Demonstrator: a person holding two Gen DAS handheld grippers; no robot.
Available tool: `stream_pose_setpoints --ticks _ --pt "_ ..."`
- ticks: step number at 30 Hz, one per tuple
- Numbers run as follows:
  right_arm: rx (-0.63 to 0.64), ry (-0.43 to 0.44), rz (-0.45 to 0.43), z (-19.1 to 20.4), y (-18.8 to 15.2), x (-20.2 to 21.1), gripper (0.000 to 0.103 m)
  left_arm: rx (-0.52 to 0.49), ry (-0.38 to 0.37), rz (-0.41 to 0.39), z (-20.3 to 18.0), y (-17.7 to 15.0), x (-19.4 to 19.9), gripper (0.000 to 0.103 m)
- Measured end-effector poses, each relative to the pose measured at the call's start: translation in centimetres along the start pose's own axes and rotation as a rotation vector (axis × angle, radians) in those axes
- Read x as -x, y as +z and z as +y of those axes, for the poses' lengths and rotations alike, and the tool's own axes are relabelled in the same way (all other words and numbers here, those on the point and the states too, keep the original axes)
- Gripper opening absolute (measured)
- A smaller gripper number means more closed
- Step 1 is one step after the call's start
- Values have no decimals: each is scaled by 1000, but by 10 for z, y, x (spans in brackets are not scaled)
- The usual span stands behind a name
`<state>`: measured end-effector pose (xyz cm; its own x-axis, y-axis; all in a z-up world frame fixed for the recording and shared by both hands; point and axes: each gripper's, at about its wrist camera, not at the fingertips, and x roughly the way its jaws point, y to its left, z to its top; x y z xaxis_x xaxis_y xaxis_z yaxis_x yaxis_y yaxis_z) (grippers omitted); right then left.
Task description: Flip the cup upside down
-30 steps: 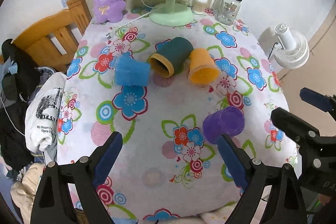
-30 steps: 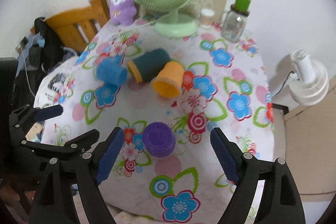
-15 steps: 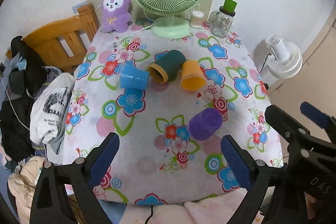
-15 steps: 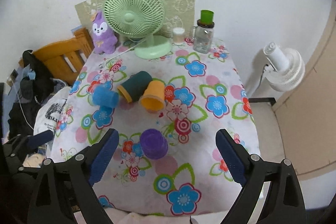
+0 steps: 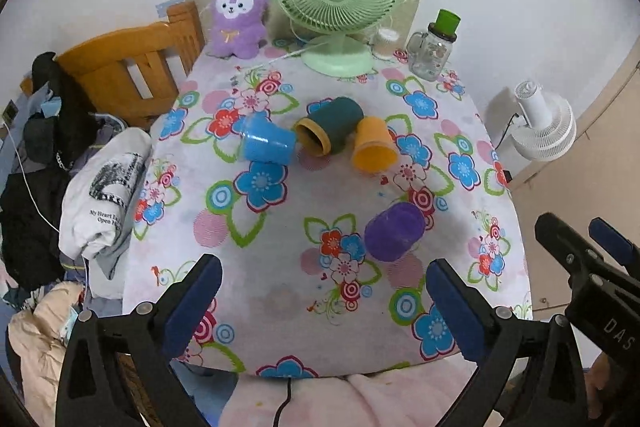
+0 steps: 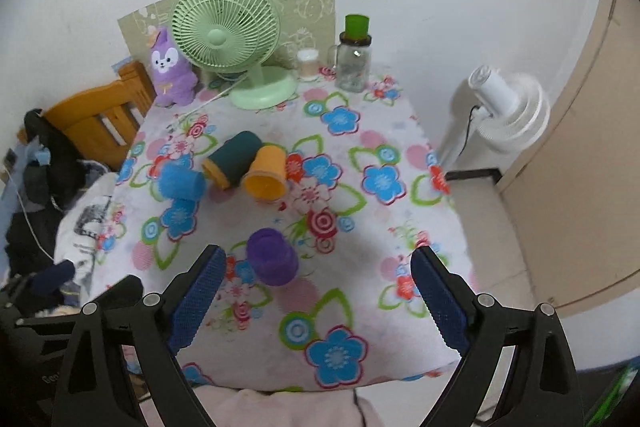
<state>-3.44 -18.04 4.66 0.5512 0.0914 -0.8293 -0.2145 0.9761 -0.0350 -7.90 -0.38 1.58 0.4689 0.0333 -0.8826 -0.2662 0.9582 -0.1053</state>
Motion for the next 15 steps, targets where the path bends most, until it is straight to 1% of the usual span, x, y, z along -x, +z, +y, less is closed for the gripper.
stream_pose_setpoints --ticks 4,15 --pt "-13 17 4 -2 -1 1 95 -11 22 -37 -1 2 8 103" --pt "-28 19 7 -4 0 0 95 -19 27 -38 -3 4 8 103"
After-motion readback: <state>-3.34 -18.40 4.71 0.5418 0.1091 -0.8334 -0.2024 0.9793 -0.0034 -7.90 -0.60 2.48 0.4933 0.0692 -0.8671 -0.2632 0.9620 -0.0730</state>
